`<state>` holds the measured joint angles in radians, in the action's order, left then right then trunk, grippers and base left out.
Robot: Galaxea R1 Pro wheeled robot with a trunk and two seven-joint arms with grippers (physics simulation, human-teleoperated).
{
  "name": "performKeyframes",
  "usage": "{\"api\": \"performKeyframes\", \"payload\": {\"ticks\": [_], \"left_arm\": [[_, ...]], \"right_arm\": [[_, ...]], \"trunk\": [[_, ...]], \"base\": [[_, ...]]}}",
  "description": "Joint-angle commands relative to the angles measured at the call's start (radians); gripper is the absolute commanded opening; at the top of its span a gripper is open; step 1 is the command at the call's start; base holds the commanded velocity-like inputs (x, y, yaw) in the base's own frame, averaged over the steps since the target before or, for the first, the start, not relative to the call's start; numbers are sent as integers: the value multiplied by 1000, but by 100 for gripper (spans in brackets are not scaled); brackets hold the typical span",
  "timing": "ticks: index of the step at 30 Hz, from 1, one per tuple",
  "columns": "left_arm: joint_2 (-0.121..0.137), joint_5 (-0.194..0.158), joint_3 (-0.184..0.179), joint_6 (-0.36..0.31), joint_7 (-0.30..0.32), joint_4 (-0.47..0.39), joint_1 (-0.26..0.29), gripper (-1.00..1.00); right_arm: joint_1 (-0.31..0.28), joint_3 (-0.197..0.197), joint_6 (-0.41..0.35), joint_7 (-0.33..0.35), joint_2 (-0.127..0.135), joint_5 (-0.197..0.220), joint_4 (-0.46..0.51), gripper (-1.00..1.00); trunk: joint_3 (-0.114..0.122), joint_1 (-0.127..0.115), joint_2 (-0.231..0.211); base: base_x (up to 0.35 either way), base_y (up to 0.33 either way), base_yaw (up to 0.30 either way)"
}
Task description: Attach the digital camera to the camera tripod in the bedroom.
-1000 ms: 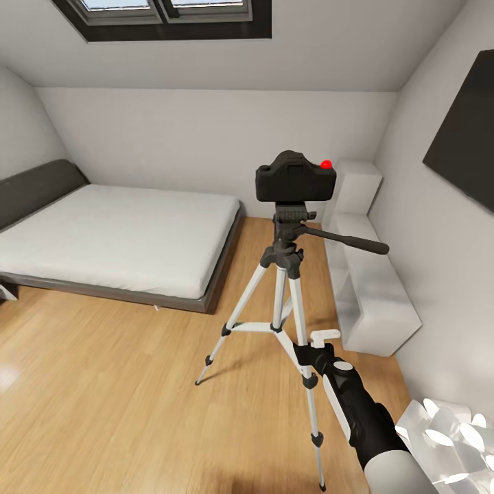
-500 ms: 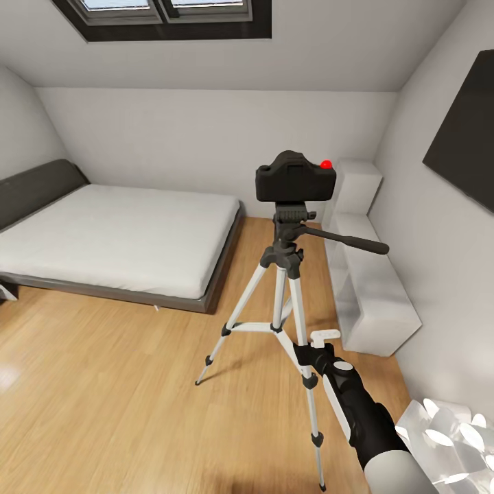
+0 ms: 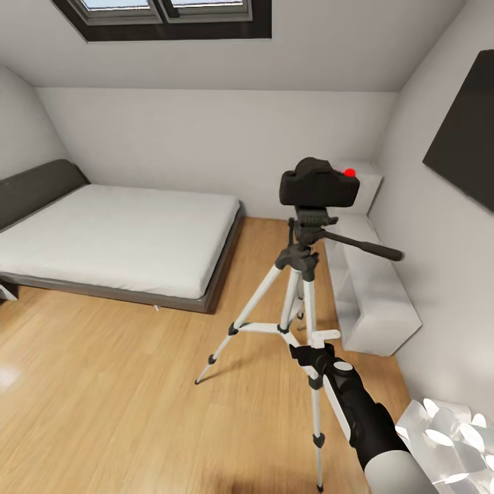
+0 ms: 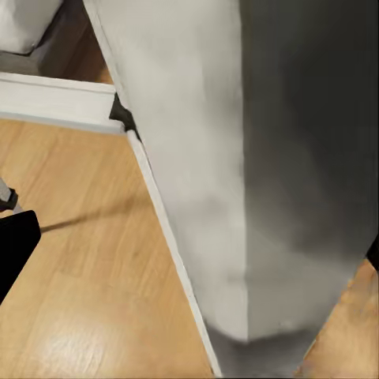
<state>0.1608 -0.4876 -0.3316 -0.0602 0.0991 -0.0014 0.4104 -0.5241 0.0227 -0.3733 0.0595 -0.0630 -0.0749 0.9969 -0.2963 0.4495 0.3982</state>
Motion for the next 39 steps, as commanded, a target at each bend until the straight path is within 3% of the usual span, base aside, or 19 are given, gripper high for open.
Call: {"api": "performKeyframes", "payload": {"ticks": [1, 39], "left_arm": [[0, -11, -7, -4, 4, 0, 1, 100], [0, -11, -7, -3, -2, 0, 1, 100]], "right_arm": [[-1, -1, -6, 6, 0, -8, 2, 100], [-1, -1, -10, 8, 0, -8, 18, 100]], "trunk": [[-2, 1, 2], [-2, 1, 2]], "base": [[0, 0, 0], [0, 0, 0]]}}
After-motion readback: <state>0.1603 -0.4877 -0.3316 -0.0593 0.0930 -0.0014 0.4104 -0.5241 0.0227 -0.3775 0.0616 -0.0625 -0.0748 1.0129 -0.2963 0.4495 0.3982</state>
